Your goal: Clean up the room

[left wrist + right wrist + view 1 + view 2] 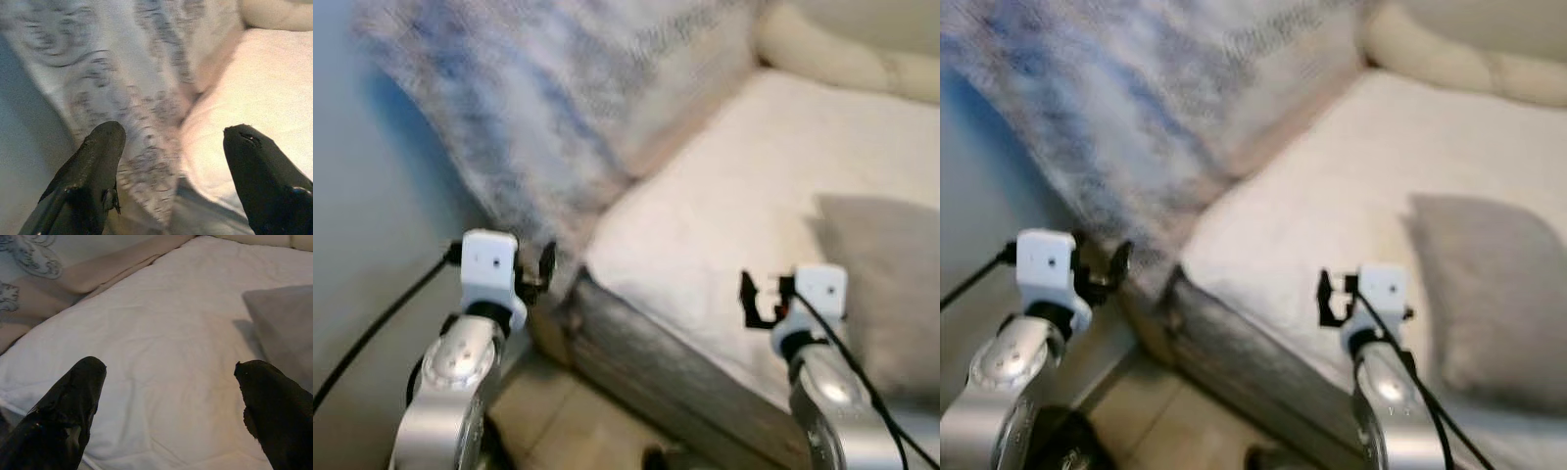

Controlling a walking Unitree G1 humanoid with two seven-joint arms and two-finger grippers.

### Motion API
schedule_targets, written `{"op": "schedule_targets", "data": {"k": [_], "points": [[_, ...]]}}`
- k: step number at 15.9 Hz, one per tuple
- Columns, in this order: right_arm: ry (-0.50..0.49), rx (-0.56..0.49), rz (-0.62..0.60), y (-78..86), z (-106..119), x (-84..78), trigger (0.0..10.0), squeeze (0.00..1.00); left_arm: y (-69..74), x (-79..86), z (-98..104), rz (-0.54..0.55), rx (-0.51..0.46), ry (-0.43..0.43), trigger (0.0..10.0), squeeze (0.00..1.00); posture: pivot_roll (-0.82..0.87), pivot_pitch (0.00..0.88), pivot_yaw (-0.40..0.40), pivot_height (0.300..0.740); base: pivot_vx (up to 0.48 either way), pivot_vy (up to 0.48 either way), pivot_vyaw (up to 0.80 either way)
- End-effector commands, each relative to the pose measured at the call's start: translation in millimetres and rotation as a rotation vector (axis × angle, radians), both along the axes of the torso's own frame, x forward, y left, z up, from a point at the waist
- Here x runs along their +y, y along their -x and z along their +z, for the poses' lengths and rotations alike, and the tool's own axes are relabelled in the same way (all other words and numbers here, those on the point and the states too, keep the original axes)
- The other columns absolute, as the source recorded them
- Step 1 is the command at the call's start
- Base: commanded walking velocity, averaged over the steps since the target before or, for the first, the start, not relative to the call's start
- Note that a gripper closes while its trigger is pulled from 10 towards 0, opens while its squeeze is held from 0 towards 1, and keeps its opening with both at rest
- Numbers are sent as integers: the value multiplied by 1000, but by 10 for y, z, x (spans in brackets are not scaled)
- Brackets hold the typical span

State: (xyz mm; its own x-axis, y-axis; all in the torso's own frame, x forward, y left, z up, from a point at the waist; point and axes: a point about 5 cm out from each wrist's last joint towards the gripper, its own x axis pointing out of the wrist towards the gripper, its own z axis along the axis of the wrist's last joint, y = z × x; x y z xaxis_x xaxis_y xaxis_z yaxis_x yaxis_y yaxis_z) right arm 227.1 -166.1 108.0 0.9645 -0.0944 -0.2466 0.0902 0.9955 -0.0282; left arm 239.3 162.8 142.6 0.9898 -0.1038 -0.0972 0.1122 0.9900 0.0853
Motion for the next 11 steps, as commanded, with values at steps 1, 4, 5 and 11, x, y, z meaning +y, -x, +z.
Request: {"op": "schedule_targets", "data": {"k": [1, 4, 5, 11], "points": [[18, -15, 11, -32, 45, -21, 10000, 0, 25, -22, -2, -17, -8, 8, 10000, 0, -30, 0, -6, 740, 0, 0, -788], [21, -16, 28, -59, 45, 3, 10000, 0, 56, -14, 3, -24, -8, 12, 10000, 0, -26, 0, -7, 740, 0, 0, -788], [18, -17, 30, -62, 42, 21, 10000, 0, 46, 0, -3, -27, -5, 7, 10000, 0, -24, 0, -5, 740, 0, 0, -788], [24, -24, 37, -101, 46, 27, 10000, 0, -9, 21, 25, -38, -12, 0, 10000, 0, -25, 0, 10, 740, 0, 0, -788]]}}
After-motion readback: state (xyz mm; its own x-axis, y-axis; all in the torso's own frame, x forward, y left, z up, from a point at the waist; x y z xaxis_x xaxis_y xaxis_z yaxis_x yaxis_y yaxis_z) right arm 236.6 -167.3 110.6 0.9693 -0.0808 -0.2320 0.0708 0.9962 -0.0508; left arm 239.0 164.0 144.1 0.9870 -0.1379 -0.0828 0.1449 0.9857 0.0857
